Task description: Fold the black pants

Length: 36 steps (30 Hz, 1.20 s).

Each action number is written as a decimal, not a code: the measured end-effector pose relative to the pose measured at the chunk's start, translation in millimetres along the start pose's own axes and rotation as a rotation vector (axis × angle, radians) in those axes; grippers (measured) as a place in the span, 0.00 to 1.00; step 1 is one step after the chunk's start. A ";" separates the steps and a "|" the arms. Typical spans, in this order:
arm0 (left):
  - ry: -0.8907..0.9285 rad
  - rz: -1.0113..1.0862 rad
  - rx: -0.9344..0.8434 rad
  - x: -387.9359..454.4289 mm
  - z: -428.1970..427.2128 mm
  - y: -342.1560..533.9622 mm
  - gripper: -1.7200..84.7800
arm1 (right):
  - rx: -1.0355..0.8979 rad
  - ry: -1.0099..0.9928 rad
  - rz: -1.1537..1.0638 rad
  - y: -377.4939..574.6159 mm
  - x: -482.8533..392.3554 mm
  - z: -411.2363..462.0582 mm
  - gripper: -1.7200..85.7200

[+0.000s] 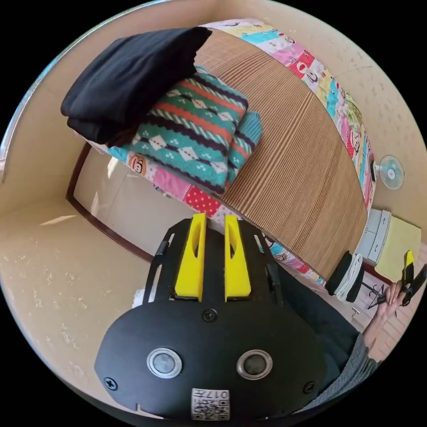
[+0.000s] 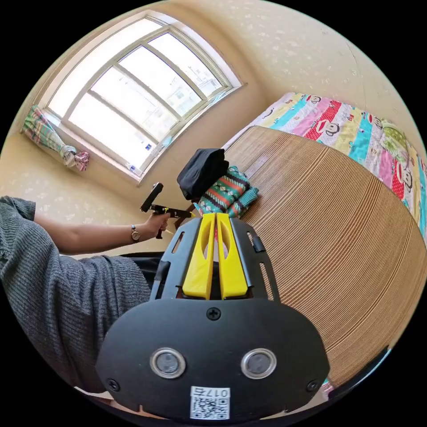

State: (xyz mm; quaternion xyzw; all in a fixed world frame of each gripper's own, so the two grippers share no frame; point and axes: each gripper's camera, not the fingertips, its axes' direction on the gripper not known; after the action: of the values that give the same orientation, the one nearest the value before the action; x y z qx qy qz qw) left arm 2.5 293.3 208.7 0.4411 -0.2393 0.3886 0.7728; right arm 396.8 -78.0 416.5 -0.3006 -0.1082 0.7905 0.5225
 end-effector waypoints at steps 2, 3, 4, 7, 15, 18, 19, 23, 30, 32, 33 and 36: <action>-0.047 0.028 0.105 -4.4 -20.4 -8.0 0.15 | -0.012 -0.018 0.059 10.9 3.7 22.0 0.02; -0.088 0.036 0.177 -7.9 -34.7 -16.1 0.16 | -0.017 -0.022 0.097 20.1 7.1 34.2 0.02; -0.112 0.041 0.238 -13.3 -47.1 -27.4 0.17 | -0.021 -0.021 0.120 25.1 9.3 40.0 0.02; -0.138 0.076 0.296 -28.7 -60.7 -68.0 0.18 | -0.017 -0.001 0.236 49.1 20.9 58.2 0.02; -0.197 0.197 0.229 -30.2 -6.2 -143.9 0.20 | 0.110 0.103 0.469 100.2 21.5 63.3 0.02; -0.247 0.199 0.244 -25.1 19.0 -148.6 0.18 | 0.138 0.103 0.532 117.5 15.9 62.5 0.02; -0.290 0.185 0.251 -26.1 27.8 -148.9 0.16 | 0.141 0.100 0.540 121.0 15.2 62.1 0.02; -0.293 0.154 0.287 -43.2 41.2 -139.1 0.11 | 0.160 0.142 0.610 143.6 16.9 52.6 0.03; 0.569 -0.039 0.312 -189.3 11.8 -101.3 0.01 | 0.253 0.193 0.619 169.0 48.9 19.0 0.02; 0.778 -0.003 0.384 -228.2 -14.2 -86.6 0.01 | 0.291 0.181 0.616 175.1 63.9 10.9 0.02; 0.872 0.034 0.439 -246.7 -37.4 -77.0 0.01 | 0.316 0.162 0.617 179.0 76.5 5.8 0.02; 0.971 0.238 0.581 -256.9 -116.7 -50.3 0.01 | 0.383 0.095 0.603 184.7 108.6 -7.0 0.02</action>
State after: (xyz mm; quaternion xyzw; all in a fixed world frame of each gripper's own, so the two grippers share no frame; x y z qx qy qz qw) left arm -103.5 278.9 -57.3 0.3764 0.2114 0.6805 0.5921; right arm 230.7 -61.8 281.9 -0.2523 0.1598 0.9001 0.3170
